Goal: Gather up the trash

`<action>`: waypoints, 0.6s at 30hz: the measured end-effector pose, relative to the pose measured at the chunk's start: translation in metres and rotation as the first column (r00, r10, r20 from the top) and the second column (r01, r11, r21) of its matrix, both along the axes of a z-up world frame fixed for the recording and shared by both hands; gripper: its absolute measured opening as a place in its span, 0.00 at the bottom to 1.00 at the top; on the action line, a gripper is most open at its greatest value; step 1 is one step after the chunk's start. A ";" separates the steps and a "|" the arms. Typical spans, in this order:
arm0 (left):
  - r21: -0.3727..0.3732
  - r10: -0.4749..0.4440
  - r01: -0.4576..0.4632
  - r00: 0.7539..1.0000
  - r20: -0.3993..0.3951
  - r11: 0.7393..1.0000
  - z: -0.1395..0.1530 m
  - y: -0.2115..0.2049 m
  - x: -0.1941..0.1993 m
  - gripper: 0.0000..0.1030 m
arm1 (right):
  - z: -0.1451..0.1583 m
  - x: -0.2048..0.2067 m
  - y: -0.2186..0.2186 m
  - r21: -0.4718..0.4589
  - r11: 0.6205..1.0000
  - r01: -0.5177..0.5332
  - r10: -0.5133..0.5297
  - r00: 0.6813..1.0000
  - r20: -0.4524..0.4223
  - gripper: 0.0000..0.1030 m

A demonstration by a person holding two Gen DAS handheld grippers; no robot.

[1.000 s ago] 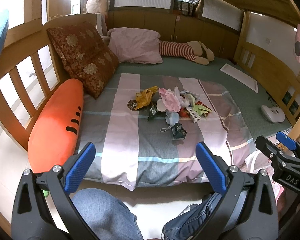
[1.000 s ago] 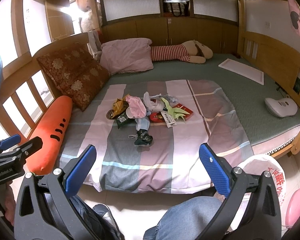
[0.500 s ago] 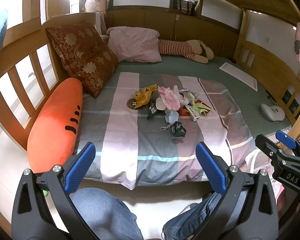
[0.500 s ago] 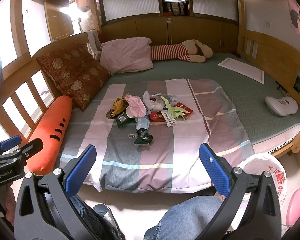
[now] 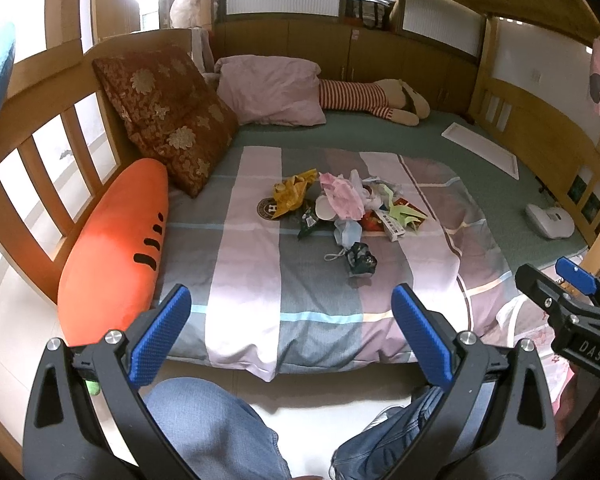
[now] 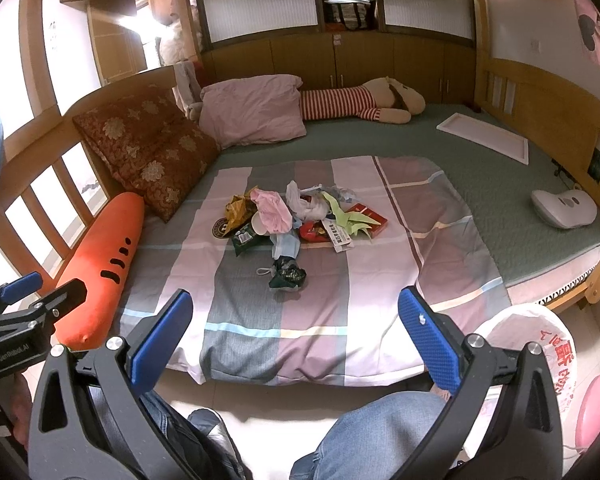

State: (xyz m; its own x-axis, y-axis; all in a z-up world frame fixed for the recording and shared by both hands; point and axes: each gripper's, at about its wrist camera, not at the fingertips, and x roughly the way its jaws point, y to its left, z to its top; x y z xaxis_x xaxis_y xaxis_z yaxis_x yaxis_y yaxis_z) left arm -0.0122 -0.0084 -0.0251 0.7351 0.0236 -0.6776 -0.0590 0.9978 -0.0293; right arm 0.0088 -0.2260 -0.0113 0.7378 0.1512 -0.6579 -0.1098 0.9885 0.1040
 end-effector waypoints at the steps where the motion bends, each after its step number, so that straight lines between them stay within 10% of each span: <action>1: 0.003 -0.005 0.005 1.000 -0.003 1.000 -0.001 0.000 0.000 0.97 | 0.000 0.001 0.000 -0.001 1.000 -0.002 0.002 1.000 -0.001 0.98; 7: 0.067 -0.059 0.060 0.998 -0.011 0.996 -0.008 -0.011 0.000 0.97 | -0.001 0.000 0.000 -0.001 1.000 0.001 -0.001 1.000 0.002 0.98; 11: -0.025 -0.134 0.132 0.989 -0.060 0.991 -0.017 -0.008 0.004 0.97 | -0.005 0.002 0.000 0.002 1.000 0.005 -0.005 1.000 -0.004 0.98; 18: 0.129 -0.159 0.172 0.981 -0.109 0.977 -0.034 -0.026 0.009 0.97 | -0.010 0.004 -0.005 0.014 1.000 0.015 -0.016 1.000 0.020 0.98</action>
State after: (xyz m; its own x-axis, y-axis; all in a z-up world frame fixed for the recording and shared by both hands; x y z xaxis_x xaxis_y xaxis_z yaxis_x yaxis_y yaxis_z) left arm -0.0035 -0.0345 -0.0587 0.6672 0.0049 -0.7449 0.1114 0.9881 0.1063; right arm 0.0124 -0.2312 -0.0213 0.7531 0.1487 -0.6408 -0.0966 0.9886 0.1158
